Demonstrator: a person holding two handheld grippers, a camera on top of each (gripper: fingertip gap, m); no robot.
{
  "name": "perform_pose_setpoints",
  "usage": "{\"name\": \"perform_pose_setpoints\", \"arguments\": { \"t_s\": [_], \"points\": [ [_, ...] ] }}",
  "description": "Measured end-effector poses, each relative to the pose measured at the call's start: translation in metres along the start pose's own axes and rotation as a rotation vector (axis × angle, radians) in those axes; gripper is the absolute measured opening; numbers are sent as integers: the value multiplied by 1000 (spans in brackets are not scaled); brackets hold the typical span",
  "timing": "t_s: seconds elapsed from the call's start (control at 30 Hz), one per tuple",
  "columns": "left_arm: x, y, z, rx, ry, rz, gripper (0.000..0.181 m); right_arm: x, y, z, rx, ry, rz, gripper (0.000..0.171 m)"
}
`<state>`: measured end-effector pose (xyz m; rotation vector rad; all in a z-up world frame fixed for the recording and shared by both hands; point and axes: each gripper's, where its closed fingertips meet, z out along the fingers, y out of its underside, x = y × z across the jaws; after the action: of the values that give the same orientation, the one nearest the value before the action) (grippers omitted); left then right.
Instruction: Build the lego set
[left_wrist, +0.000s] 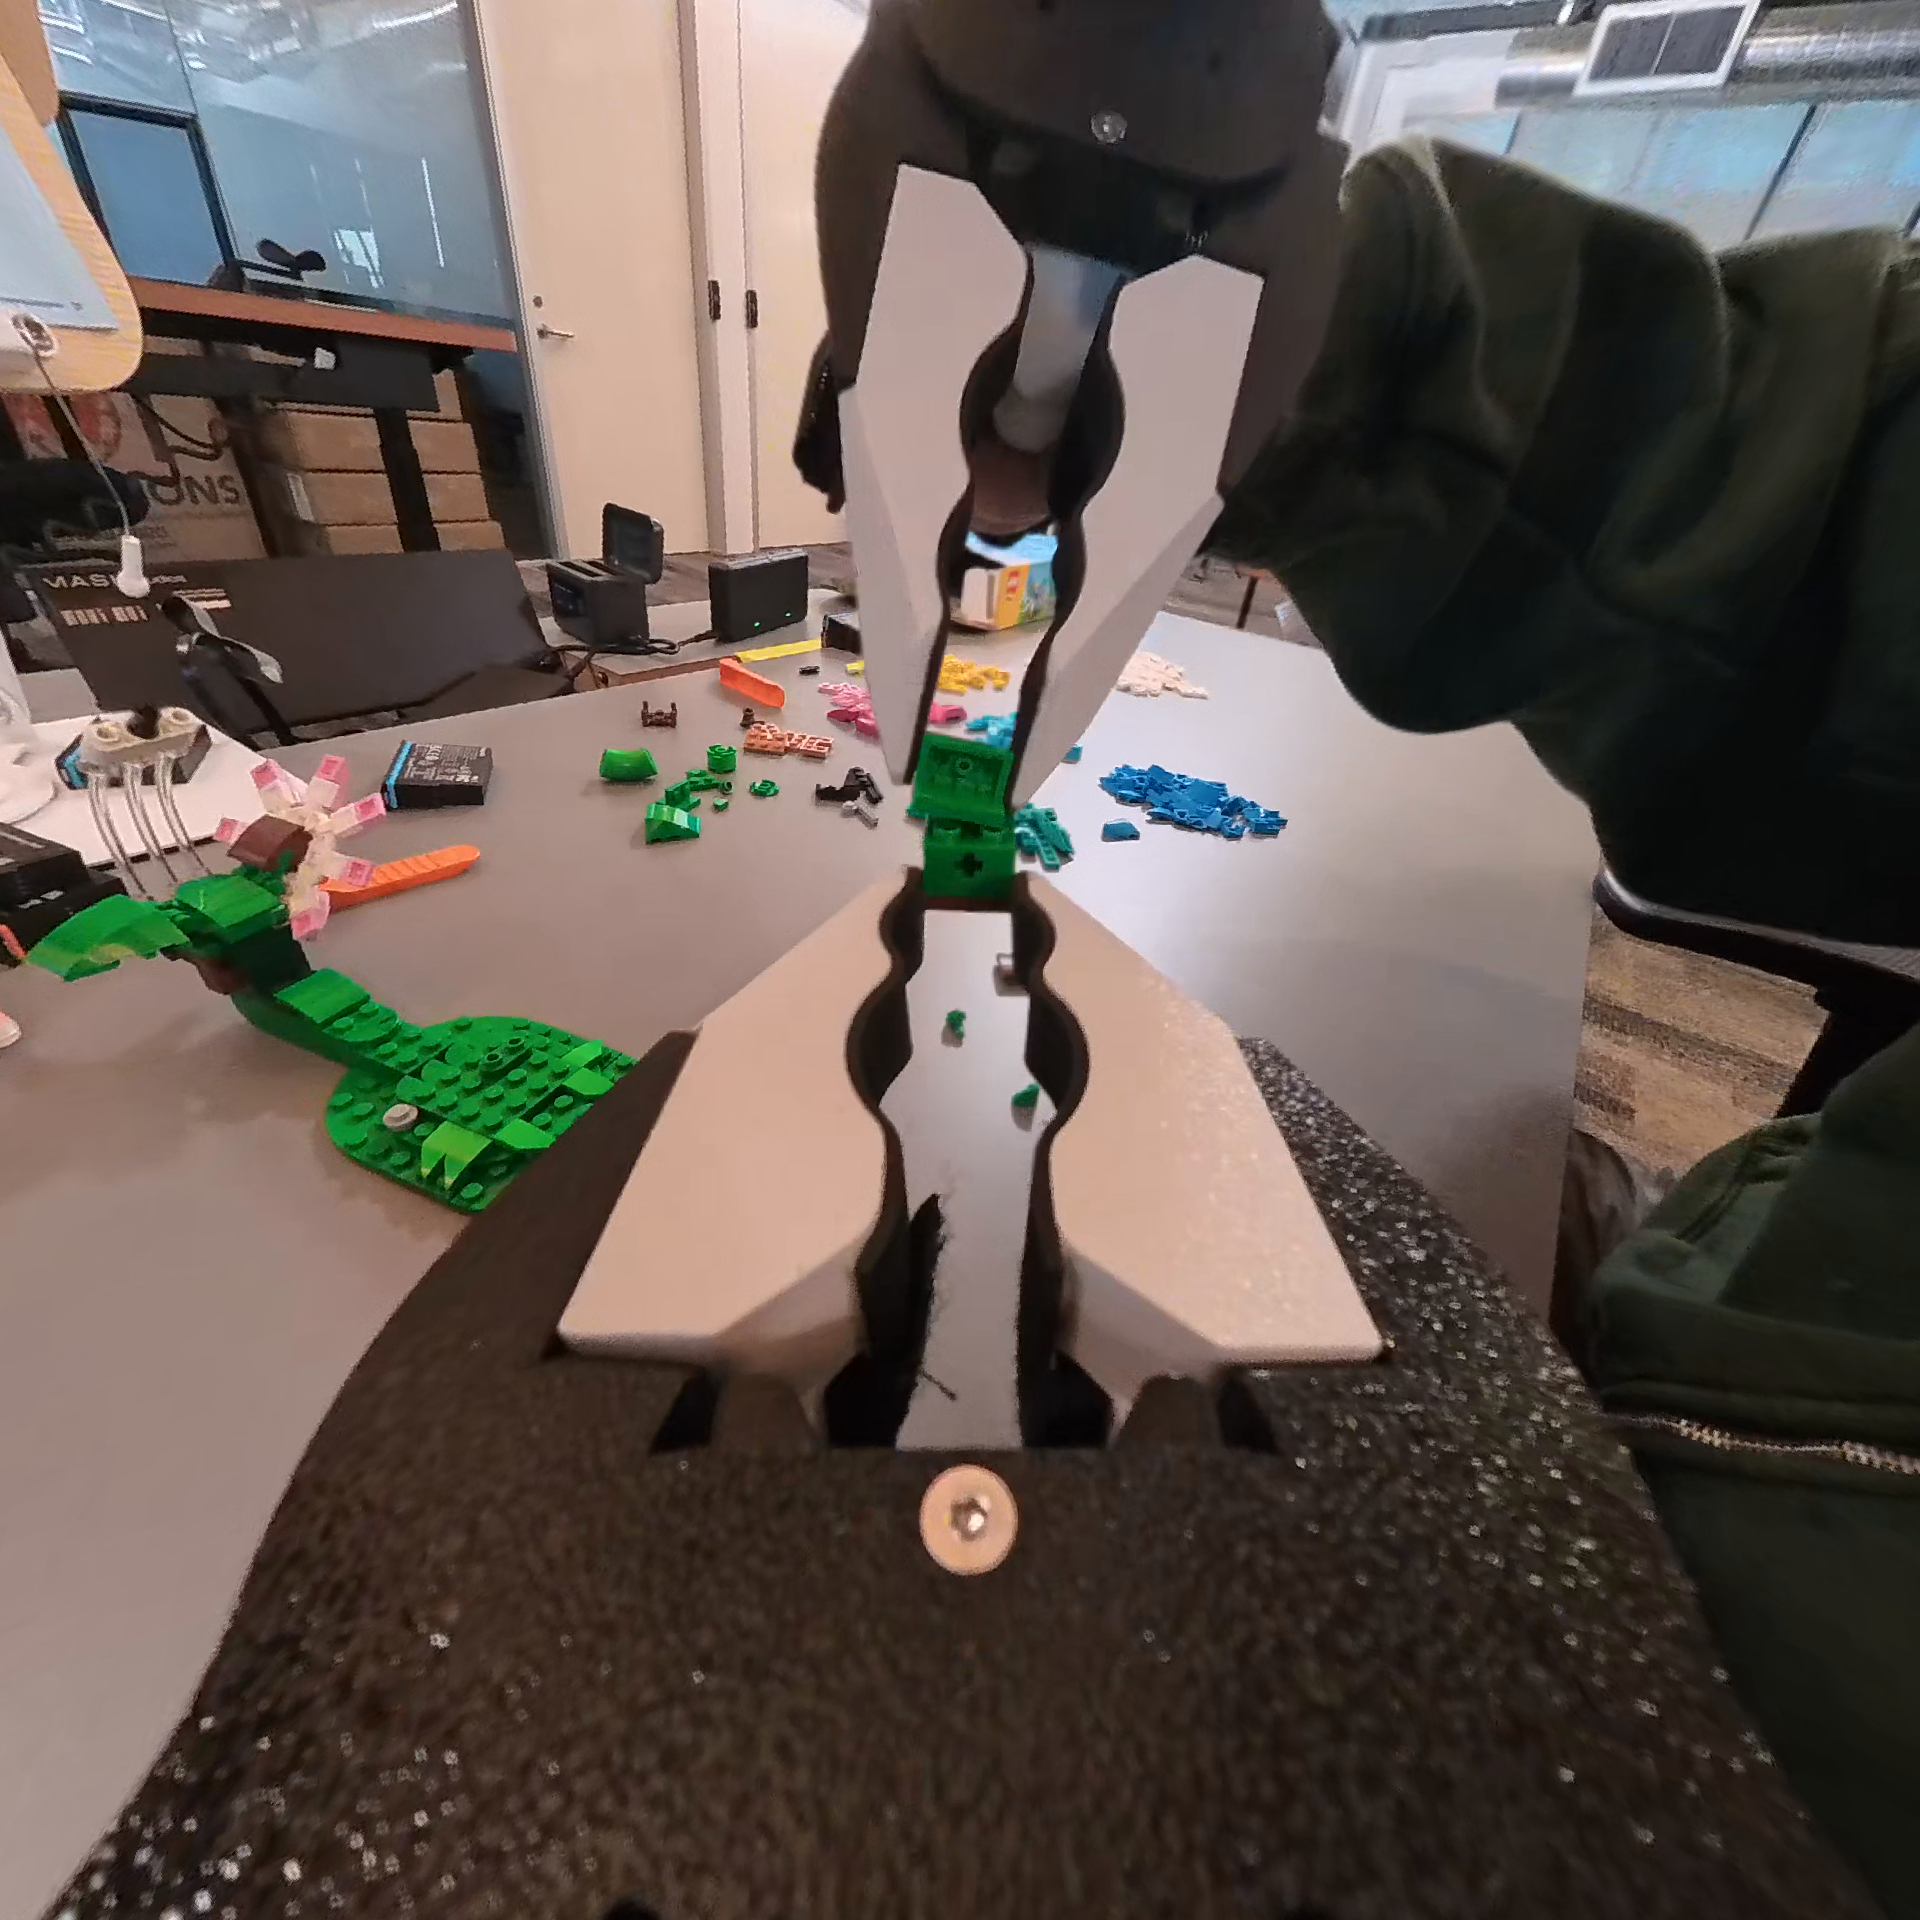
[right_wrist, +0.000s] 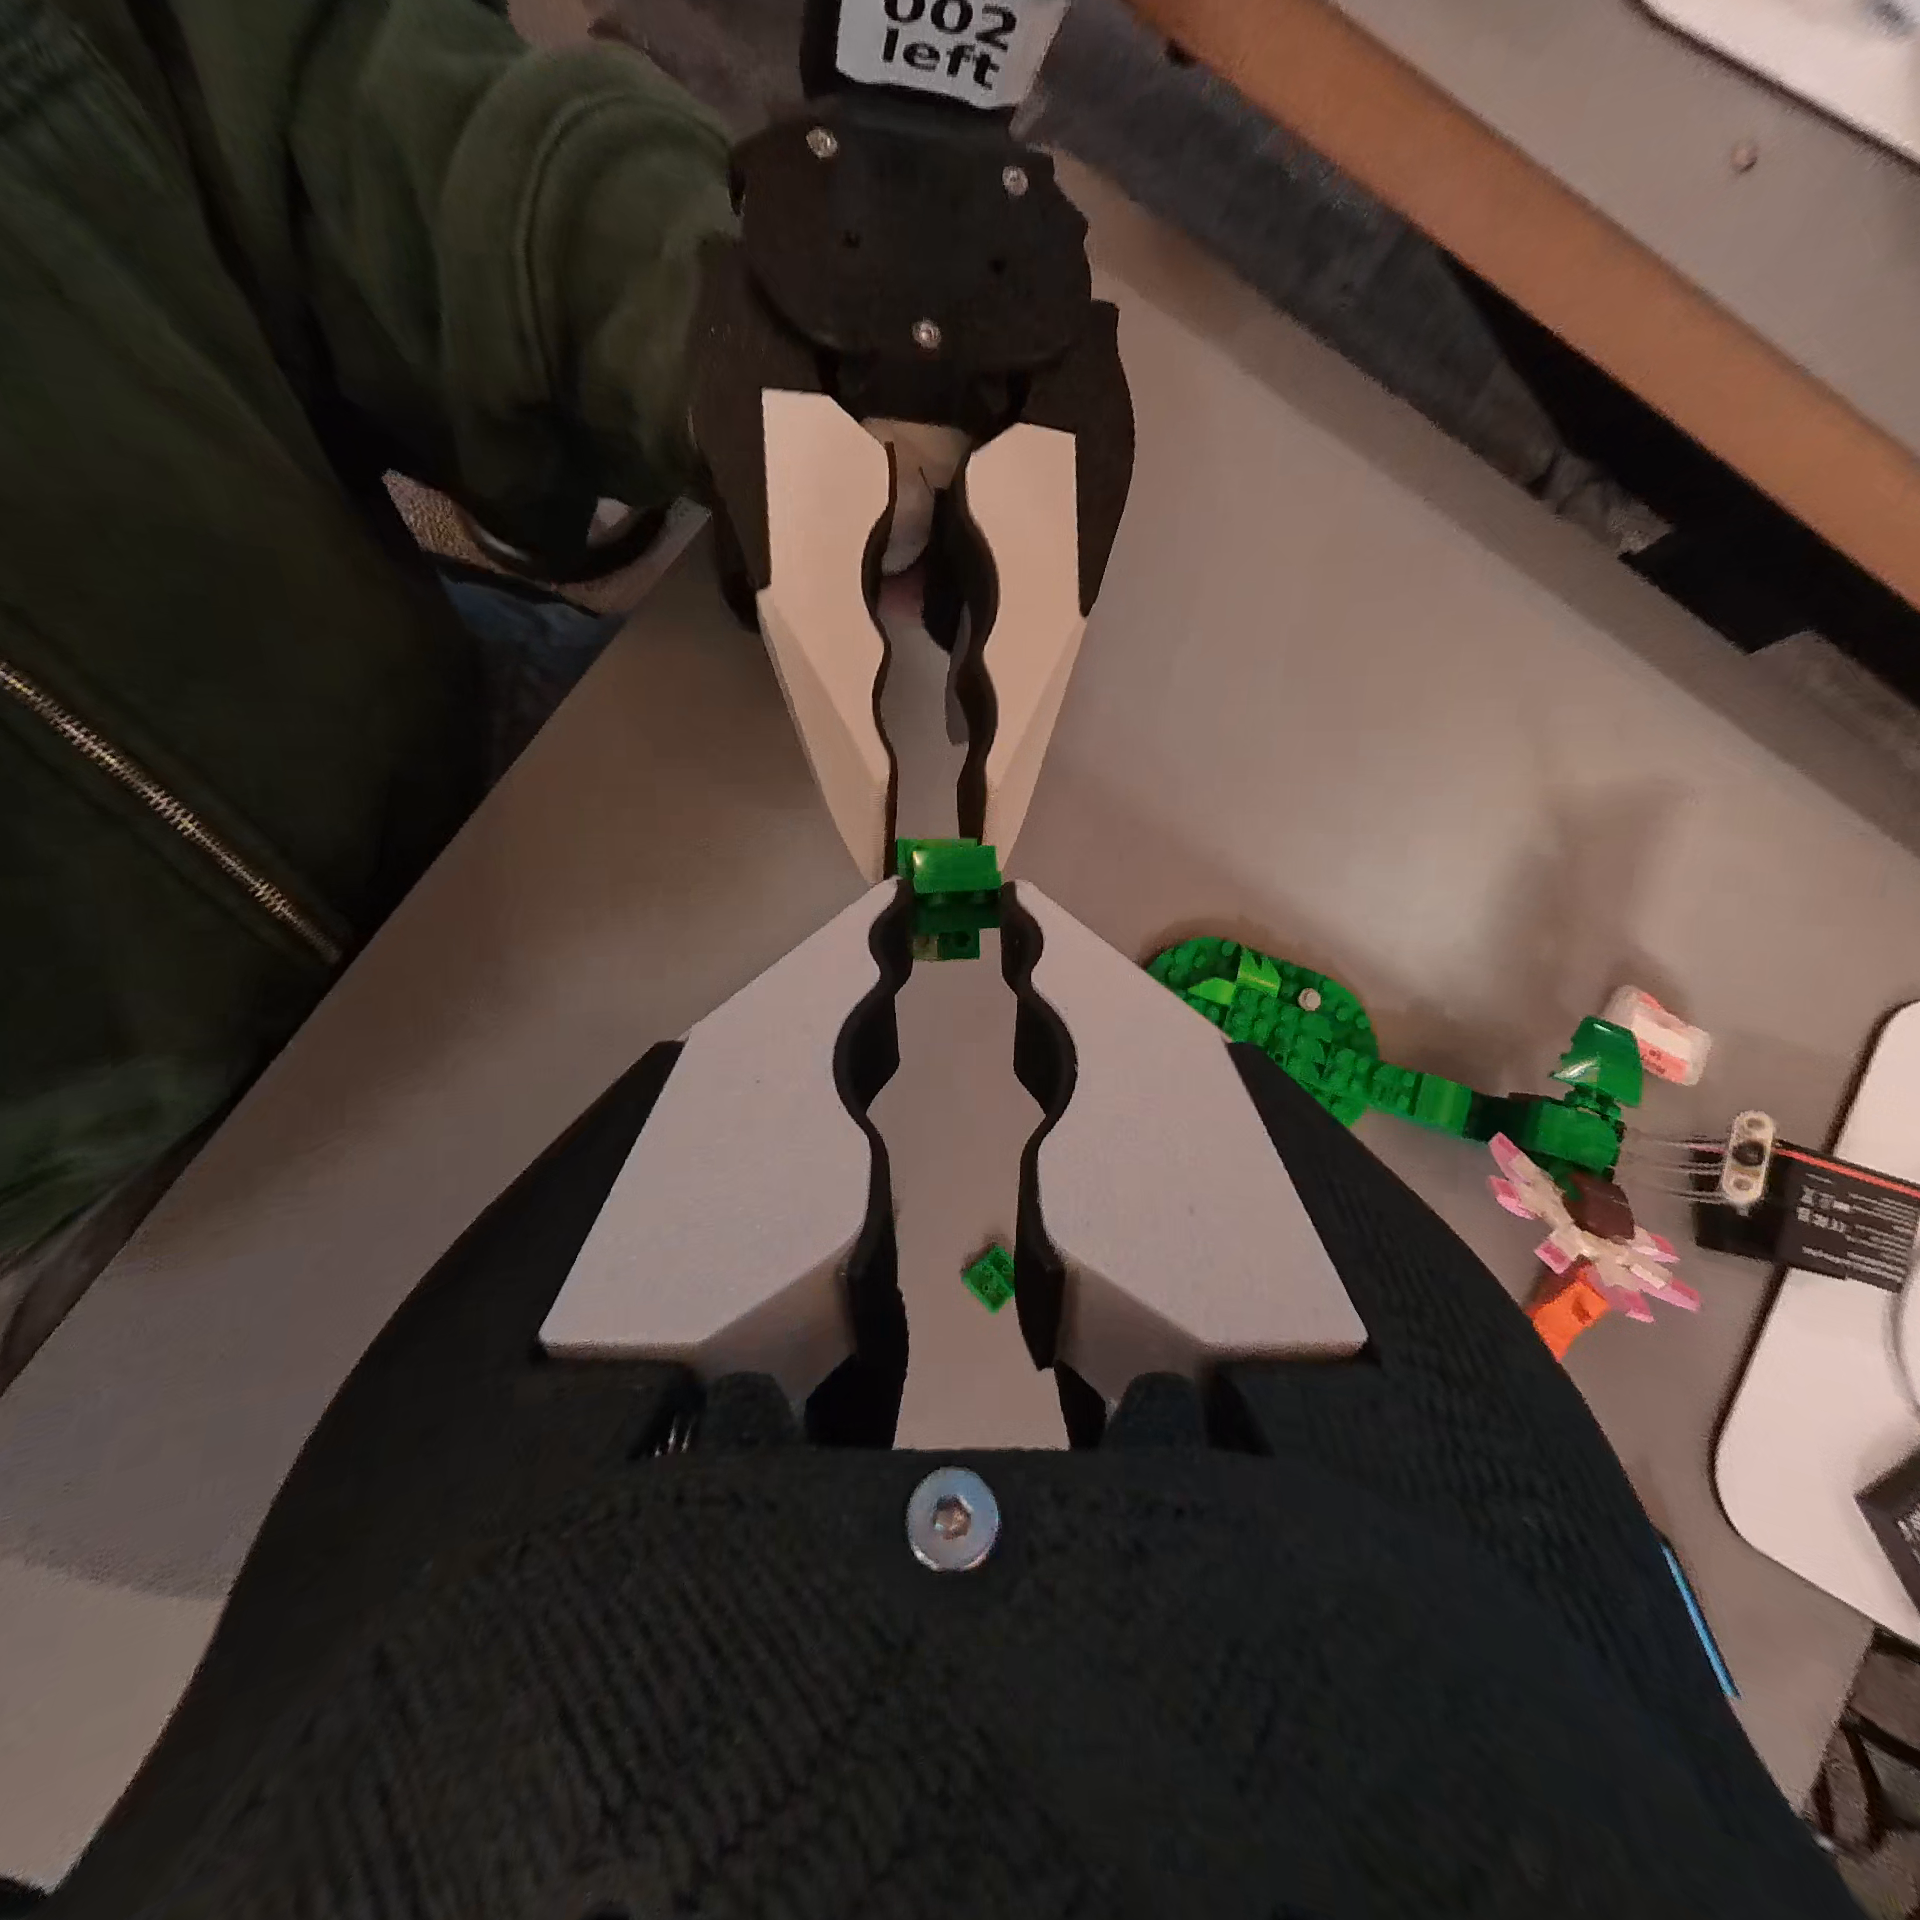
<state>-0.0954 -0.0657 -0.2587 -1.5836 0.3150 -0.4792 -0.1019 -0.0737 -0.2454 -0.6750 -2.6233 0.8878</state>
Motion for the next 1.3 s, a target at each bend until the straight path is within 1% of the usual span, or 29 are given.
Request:
{"name": "perform_pose_setpoints", "arguments": {
  "t_s": [0.37,0.47,0.53,0.6,0.67,0.8,0.9,1.13,1.3],
  "points": [
    [14,-13,0,20,40,59,13,-12,-9,-12,122,31,14,18],
    [18,-23,-2,59,53,66,14,-14,-12,-16,152,56,14,28],
    [19,-27,-4,75,56,71,13,-15,-15,-19,201,90,22,34],
    [21,-33,-5,102,61,74,13,-14,-21,-22,301,133,47,39],
    [24,-38,-7,130,75,70,13,-14,-31,-28,469,161,89,39],
    [26,-41,-7,146,86,63,13,-16,-42,-38,744,220,158,30],
    [28,-40,-6,144,96,58,13,-18,-47,-42,875,247,186,24],
    [28,-38,-4,136,100,50,13,-19,-42,-35,897,224,216,23],
    [27,-37,-4,131,99,50,13,-18,-39,-33,885,218,211,15]
  ]
}}
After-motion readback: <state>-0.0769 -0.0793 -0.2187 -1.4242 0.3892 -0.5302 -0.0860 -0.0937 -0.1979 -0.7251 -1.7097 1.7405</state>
